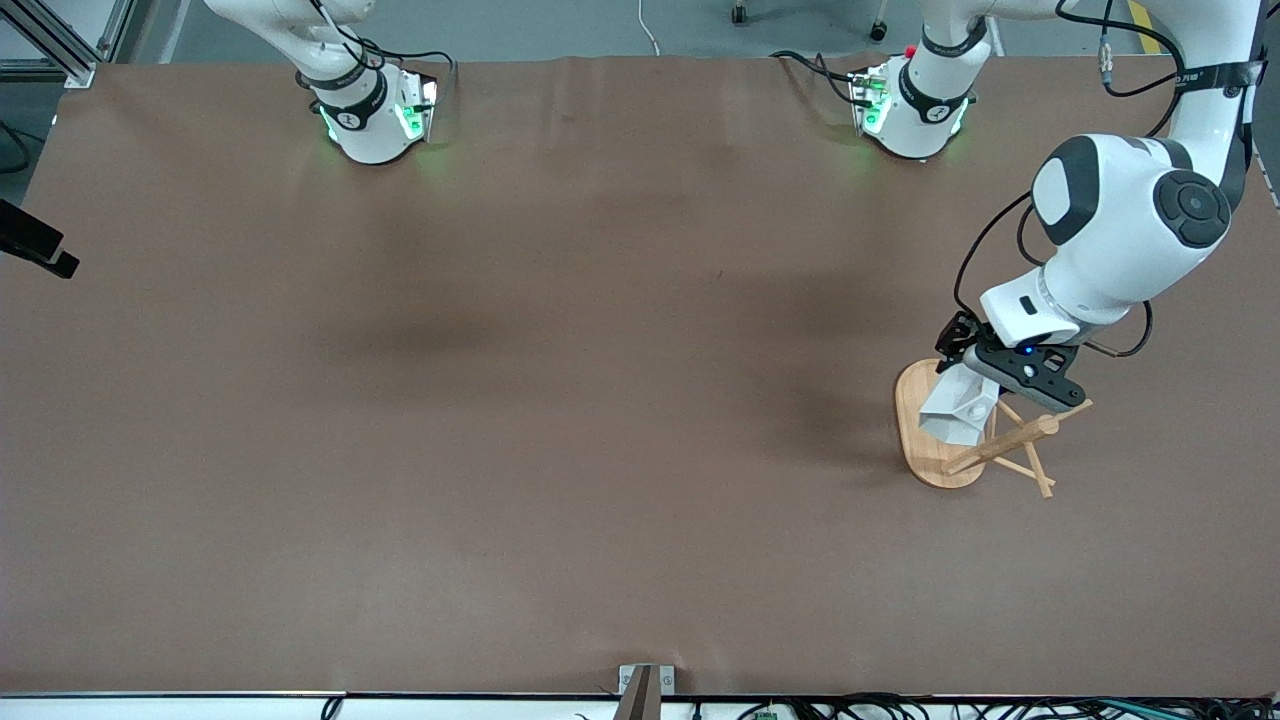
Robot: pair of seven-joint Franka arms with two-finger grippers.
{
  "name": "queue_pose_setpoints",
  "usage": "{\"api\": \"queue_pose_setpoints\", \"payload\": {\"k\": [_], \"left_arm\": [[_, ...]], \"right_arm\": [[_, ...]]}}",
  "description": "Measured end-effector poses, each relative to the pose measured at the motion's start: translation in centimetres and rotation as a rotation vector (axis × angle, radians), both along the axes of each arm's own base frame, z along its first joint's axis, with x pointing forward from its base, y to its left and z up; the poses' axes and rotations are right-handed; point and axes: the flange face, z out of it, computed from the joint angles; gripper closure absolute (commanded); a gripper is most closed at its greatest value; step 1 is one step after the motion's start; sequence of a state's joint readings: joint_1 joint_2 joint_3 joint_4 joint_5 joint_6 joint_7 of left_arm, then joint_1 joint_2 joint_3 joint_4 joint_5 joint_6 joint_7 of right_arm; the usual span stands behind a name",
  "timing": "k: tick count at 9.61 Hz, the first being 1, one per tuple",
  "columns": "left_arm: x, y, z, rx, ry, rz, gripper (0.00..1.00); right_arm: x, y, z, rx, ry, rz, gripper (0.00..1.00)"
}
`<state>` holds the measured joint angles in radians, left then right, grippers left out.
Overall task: Hang cup on rack
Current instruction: 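Lower the cup's hole onto a rack peg with the left gripper, then open the left gripper to release the cup on the peg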
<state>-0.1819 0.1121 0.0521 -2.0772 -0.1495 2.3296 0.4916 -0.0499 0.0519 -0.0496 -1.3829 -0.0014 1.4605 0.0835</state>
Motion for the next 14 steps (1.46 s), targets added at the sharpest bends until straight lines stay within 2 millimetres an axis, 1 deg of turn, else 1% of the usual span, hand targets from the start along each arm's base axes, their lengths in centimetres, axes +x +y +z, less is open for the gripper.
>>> {"api": "queue_pose_setpoints", "payload": {"k": [2, 3, 4, 5, 7, 10, 11, 12, 13, 14], "left_arm": [[0.2, 0.1, -0.4, 0.001, 0.002, 0.002, 0.78], [0.2, 0.2, -0.4, 0.001, 0.0, 0.004, 0.76], [0.3, 0.3, -0.3, 0.002, -0.002, 0.006, 0.49], [0.3, 0.6, -0.3, 0.002, -0.002, 0.012, 0.0], [0.5, 1.5, -0.2, 0.004, -0.004, 0.026, 0.0], [0.7, 1.4, 0.3, 0.002, -0.015, 0.026, 0.0], [0.8, 1.4, 0.9, 0.0, -0.026, 0.026, 0.0], [0.7, 1.4, 1.9, -0.003, -0.036, 0.025, 0.0], [0.5, 1.4, 3.3, -0.009, -0.031, 0.027, 0.0], [0.2, 1.3, 5.6, -0.02, 0.0, 0.054, 0.0]], "right_arm": [[0.0, 0.0, 0.0, 0.0, 0.001, 0.0, 0.0], [0.0, 0.0, 0.0, 0.0, 0.001, 0.0, 0.0], [0.0, 0.0, 0.0, 0.0, 0.001, 0.0, 0.0], [0.0, 0.0, 0.0, 0.0, 0.001, 0.0, 0.0], [0.0, 0.0, -0.1, 0.0, 0.001, -0.001, 0.0], [-0.1, -0.1, -0.1, 0.001, 0.009, -0.002, 0.0], [-0.2, -0.3, -0.3, 0.002, 0.021, -0.006, 0.0], [-0.2, -0.3, -0.3, 0.002, 0.023, -0.005, 0.0], [-0.2, -0.3, -0.2, 0.002, 0.021, -0.005, 0.0], [-0.2, -0.4, -0.2, 0.001, 0.02, -0.004, 0.0]]}}
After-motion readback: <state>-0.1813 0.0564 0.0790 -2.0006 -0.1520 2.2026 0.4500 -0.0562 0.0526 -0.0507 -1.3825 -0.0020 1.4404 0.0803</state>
